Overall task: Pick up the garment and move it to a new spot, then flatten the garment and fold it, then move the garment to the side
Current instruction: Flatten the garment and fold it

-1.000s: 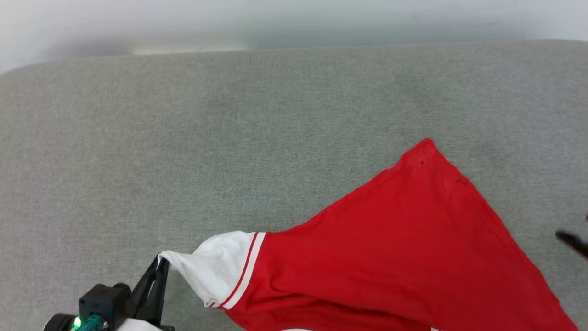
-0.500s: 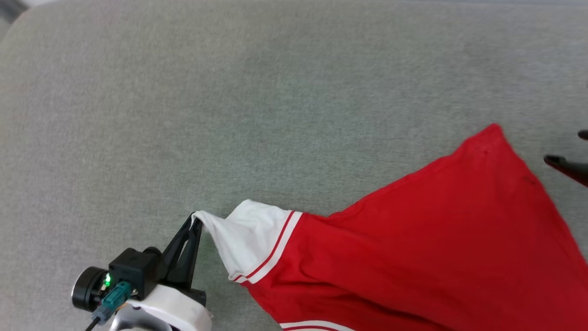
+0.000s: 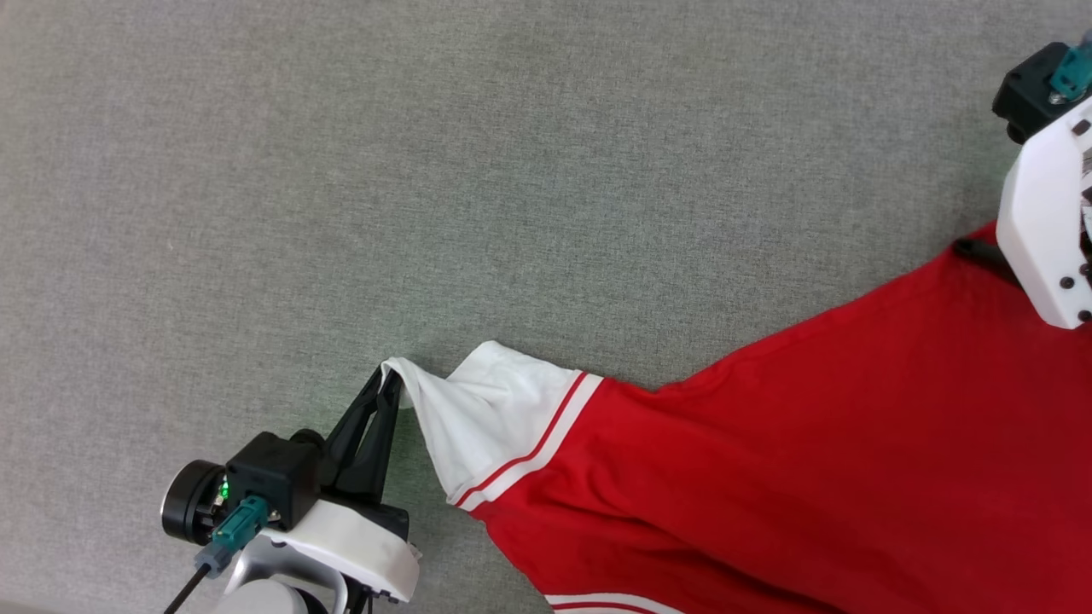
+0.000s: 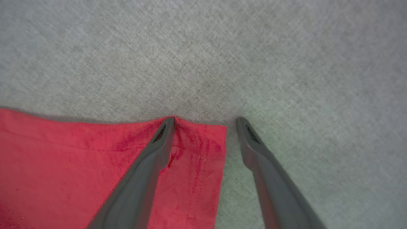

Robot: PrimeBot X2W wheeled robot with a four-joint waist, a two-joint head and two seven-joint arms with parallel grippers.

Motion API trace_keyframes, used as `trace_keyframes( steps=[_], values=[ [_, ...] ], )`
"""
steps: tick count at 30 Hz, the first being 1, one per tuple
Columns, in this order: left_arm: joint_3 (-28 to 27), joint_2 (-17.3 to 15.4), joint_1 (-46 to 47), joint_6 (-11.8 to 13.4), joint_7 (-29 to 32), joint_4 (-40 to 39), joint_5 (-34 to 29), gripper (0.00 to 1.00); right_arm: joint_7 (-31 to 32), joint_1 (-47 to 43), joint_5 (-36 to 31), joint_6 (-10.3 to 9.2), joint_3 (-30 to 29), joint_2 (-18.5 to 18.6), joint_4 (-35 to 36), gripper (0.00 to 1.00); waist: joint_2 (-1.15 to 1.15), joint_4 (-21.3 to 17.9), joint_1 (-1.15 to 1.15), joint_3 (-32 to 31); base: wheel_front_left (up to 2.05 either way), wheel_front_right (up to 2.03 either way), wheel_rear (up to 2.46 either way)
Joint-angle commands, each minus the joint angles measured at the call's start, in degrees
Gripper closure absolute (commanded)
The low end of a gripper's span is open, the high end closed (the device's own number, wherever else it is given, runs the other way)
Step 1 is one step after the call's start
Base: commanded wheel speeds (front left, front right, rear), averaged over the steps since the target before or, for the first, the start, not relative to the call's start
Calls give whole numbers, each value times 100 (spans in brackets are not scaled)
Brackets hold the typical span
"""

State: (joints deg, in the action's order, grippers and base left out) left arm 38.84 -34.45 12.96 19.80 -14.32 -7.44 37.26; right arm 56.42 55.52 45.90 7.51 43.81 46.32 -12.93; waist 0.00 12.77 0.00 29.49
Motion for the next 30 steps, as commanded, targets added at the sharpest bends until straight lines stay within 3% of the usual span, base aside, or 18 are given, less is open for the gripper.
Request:
trace_keyframes(
  steps=[1, 2, 3, 4, 5, 20, 30],
  values=[
    [15, 34, 57, -25, -35, 31, -25, 100, 22, -227, 27, -3, 355, -115, -196, 0, 0, 7, 0, 25, 0, 0, 0],
    [20, 42, 60, -45, -39, 66, -23, 100, 53, -282, 82, -2, 545, -107, -244, 0, 0, -2, 0, 24, 0, 0, 0],
    [13, 47, 60, -53, -42, 102, -21, 100, -15, -279, 124, 5, 664, -106, -255, 30, 0, -24, 0, 15, 0, 0, 0],
    [3, 58, 50, -52, -48, 123, -12, 100, -127, -259, 184, 5, 725, -119, -275, 80, 0, -52, 0, -9, 0, 0, 0],
    [-4, 66, 31, -48, -53, 148, 1, 100, -223, -220, 258, 6, 779, -125, -293, 100, 0, -82, 0, -54, 0, 0, 0],
    [-268, -275, 139, -178, 1, 175, 27, 100, -2778, 217, 540, -3, 919, 271, 10, 100, 0, -761, 0, -1424, 0, 0, 0],
    [-458, -705, 1582, -579, 643, -35, -247, 100, -3869, 539, 173, -4, 374, -6, -142, 100, 0, -1161, 0, -1641, 0, 0, 0]
  ],
)
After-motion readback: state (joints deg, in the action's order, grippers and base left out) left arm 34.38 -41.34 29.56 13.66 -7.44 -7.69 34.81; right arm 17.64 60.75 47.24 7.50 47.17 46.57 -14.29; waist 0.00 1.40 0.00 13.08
